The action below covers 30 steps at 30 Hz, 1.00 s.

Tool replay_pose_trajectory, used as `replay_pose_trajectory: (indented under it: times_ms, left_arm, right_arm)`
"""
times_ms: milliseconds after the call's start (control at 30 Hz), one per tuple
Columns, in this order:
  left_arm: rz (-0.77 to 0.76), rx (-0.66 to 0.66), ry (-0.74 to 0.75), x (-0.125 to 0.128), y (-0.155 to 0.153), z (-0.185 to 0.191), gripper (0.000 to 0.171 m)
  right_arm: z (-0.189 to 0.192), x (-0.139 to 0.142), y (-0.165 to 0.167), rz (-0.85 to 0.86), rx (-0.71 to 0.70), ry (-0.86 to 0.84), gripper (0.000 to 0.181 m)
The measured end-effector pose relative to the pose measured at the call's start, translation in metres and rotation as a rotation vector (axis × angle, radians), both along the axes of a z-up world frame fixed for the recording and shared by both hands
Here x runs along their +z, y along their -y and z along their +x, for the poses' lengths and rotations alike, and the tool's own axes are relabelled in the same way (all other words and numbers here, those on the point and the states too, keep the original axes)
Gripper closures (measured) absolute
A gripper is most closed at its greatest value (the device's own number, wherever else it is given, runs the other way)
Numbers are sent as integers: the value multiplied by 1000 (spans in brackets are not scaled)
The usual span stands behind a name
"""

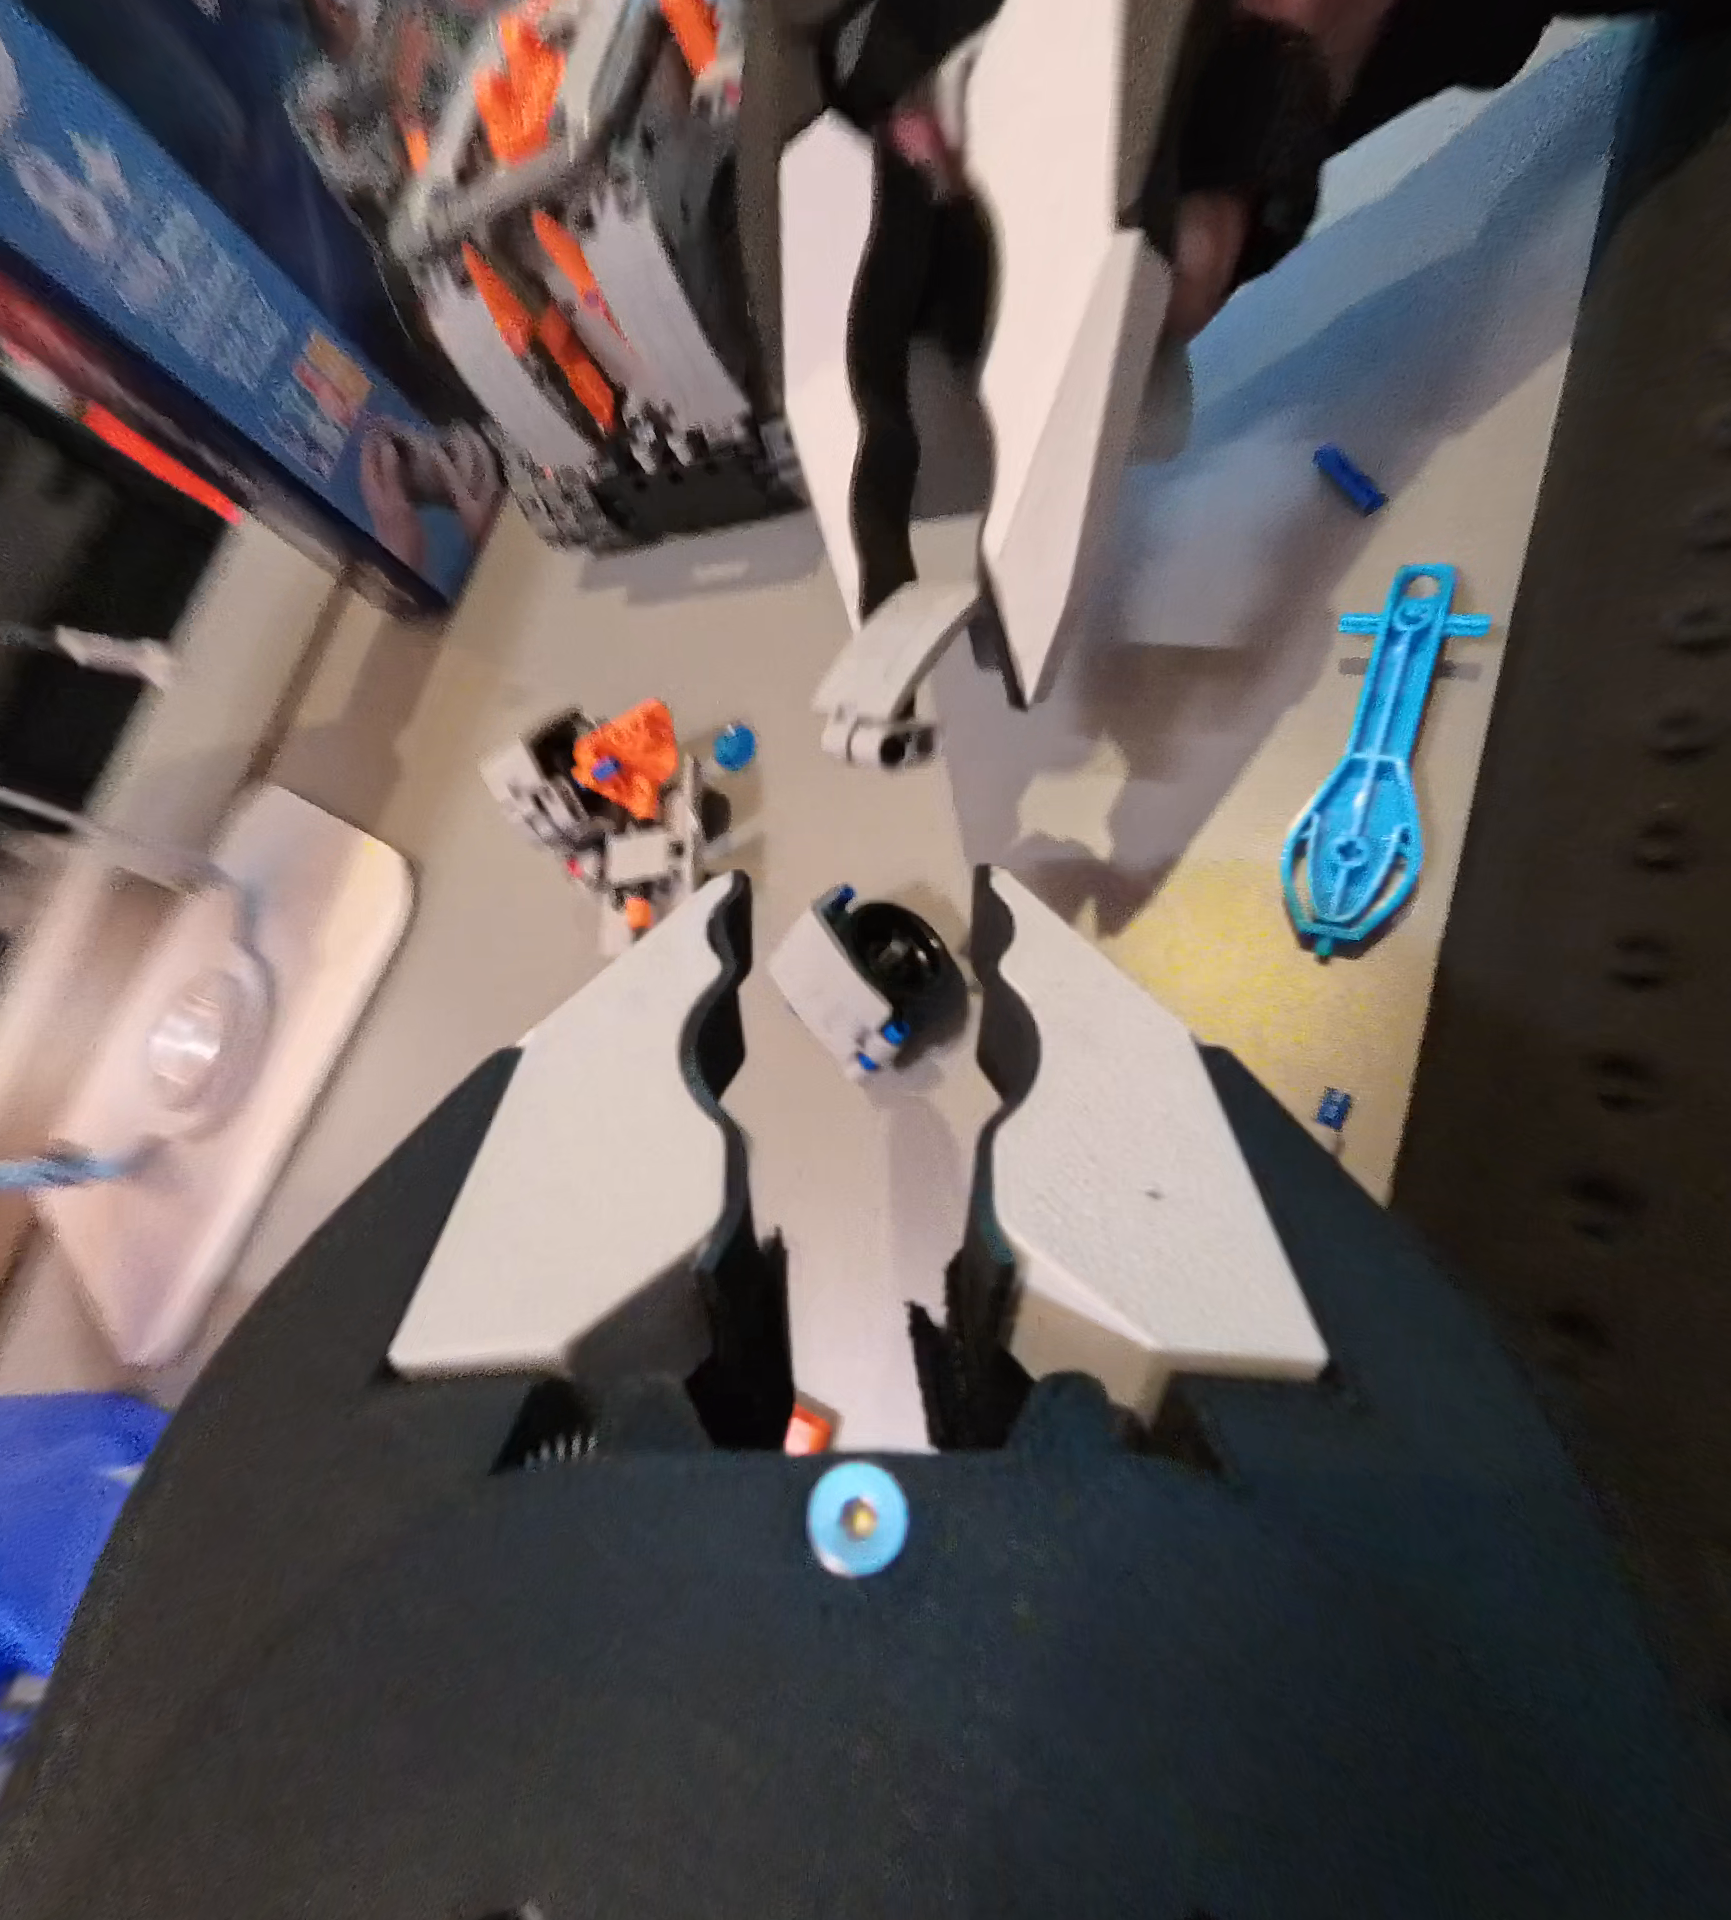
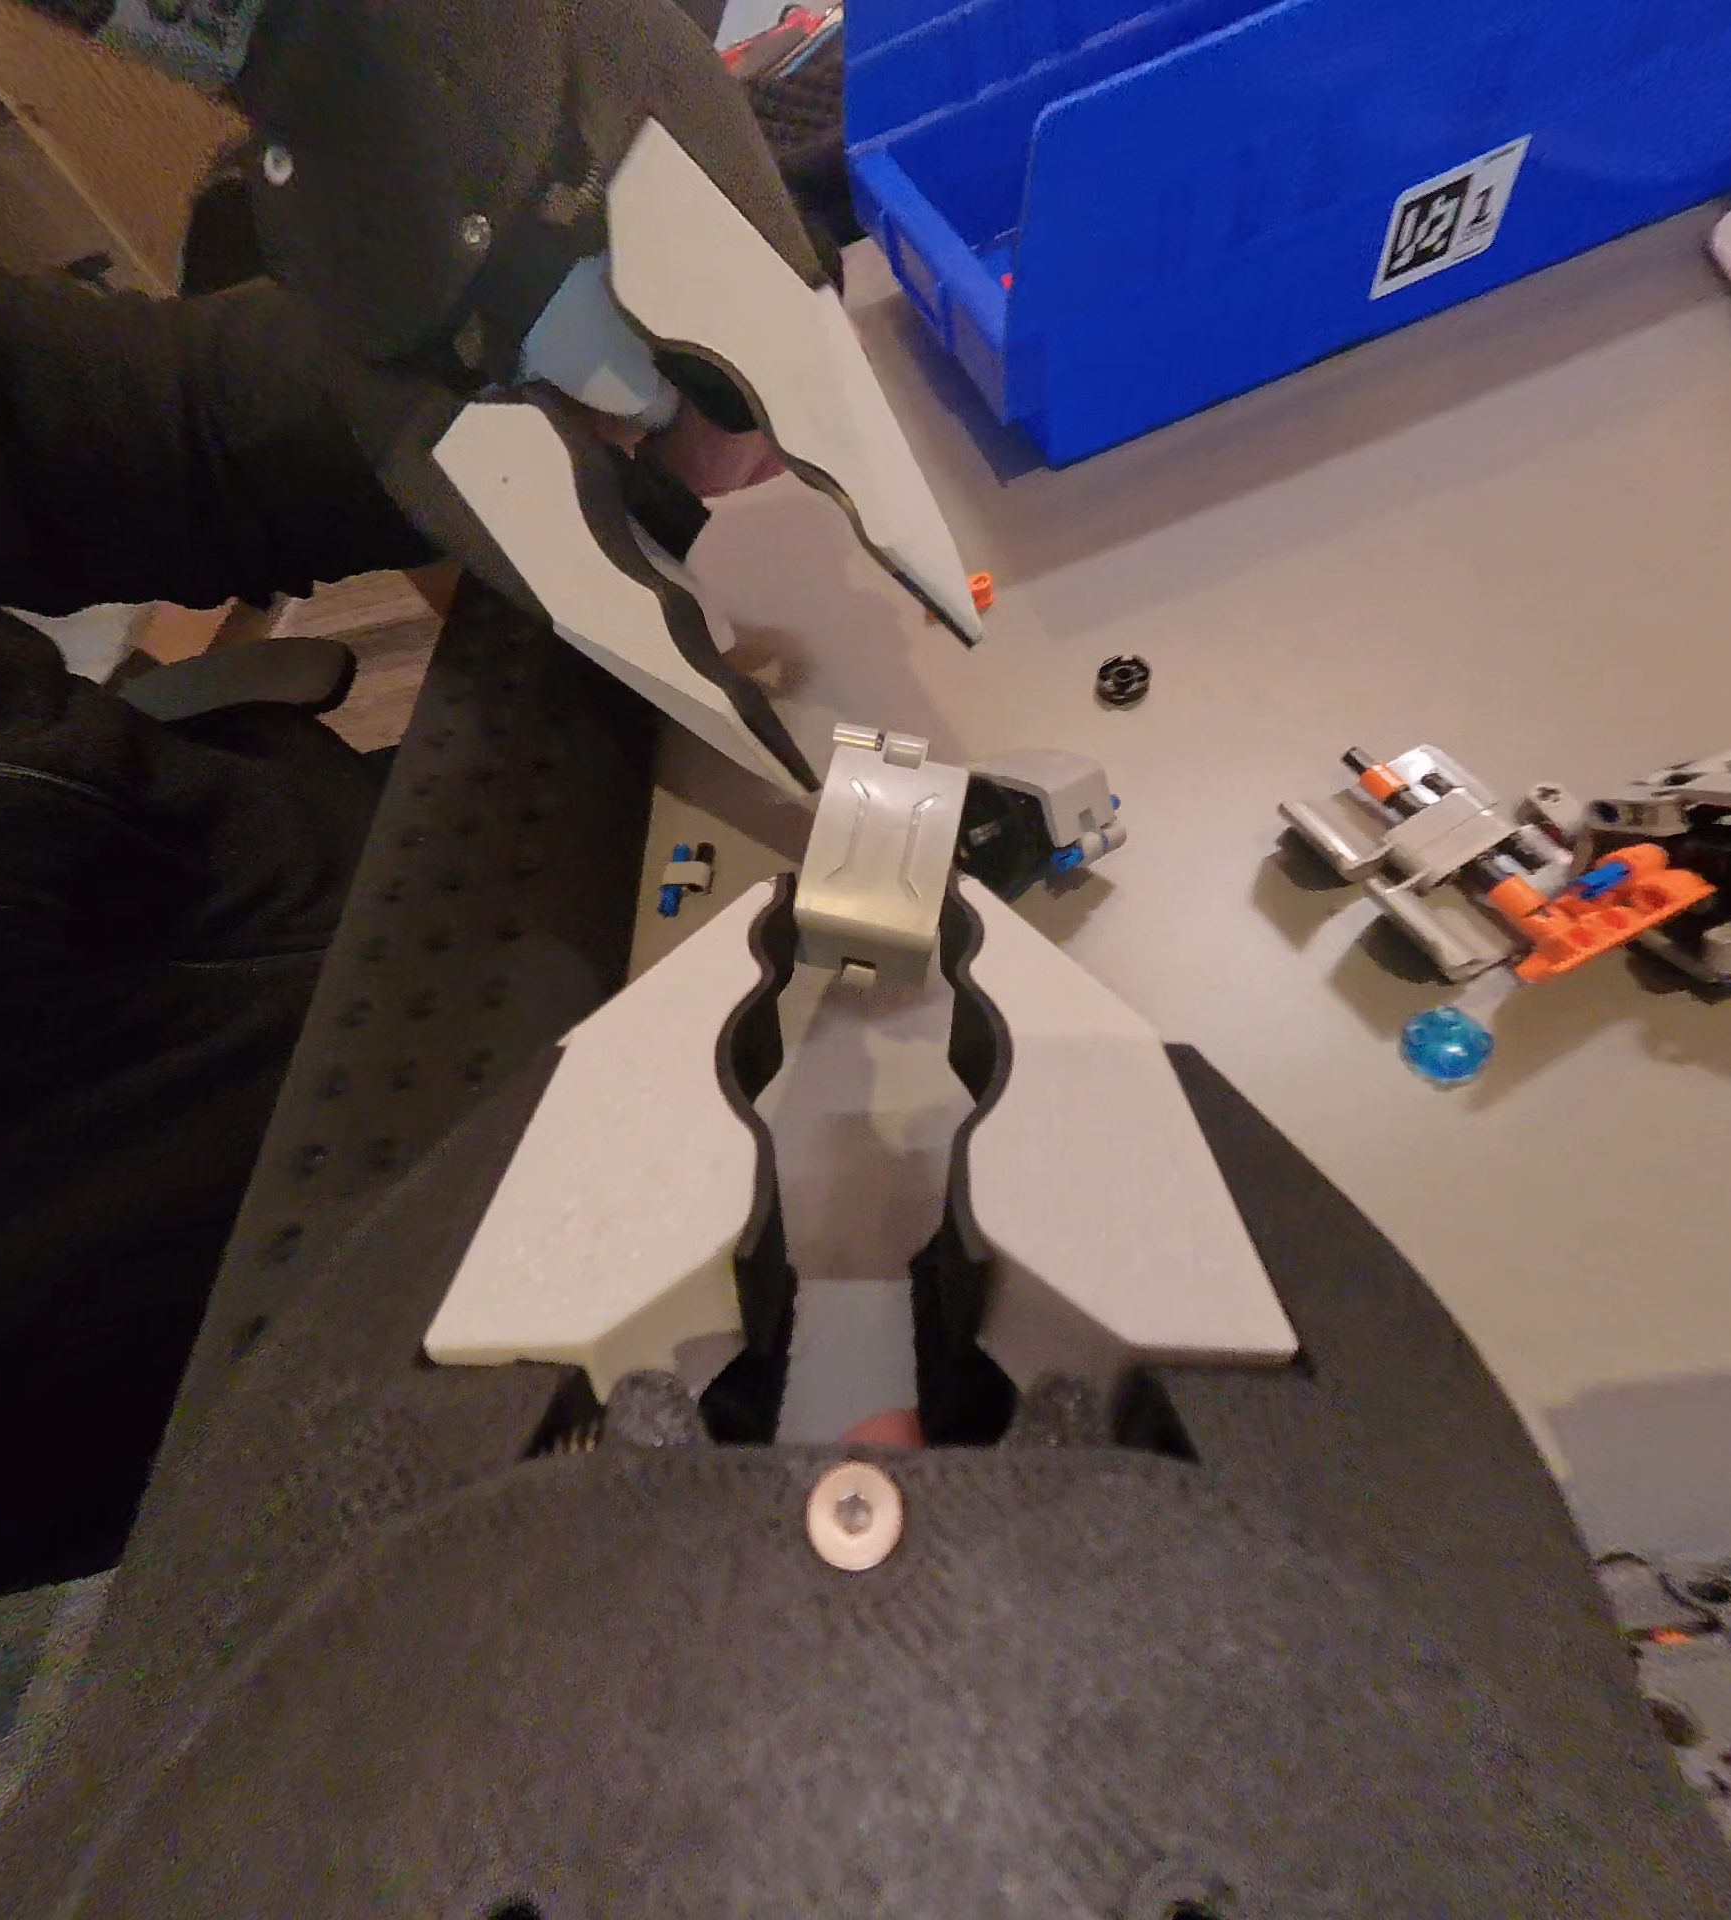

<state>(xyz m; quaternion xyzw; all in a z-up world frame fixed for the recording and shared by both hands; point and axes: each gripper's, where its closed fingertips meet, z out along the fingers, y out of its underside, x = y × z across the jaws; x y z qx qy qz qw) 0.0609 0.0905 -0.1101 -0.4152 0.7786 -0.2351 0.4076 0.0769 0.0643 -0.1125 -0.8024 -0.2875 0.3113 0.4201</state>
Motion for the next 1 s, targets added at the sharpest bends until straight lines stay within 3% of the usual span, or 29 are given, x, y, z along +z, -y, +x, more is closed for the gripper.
replay_pose_trajectory:
  times_ms: [167,200,300,433,600,733,933,1000]
  left_arm:
    - [360,-67,48,-1,18,11,143]
    - [400,-81,41,-5,21,12,153]
    - [408,-60,37,-11,21,14,154]
    - [199,-45,16,-11,22,10,161]
    - [-303,-70,-10,-4,33,1,162]
    - [-657,-118,-8,11,38,-2,162]
    - [-856,-211,-56,15,53,-4,162]
    - [-885,-223,-77,13,57,-3,162]
  right_arm:
    - [-13,-8,8,-78,55,-35,156]
    - [-15,-8,9,-82,65,-40,156]
    - [-15,-10,10,-85,61,-20,155]
    - [-16,1,13,-50,84,-38,149]
    - [-11,15,14,66,88,-3,143]
    - [-15,18,13,230,92,137,147]
    - [-20,37,10,374,68,145,157]
    - [-24,39,12,410,79,166,172]
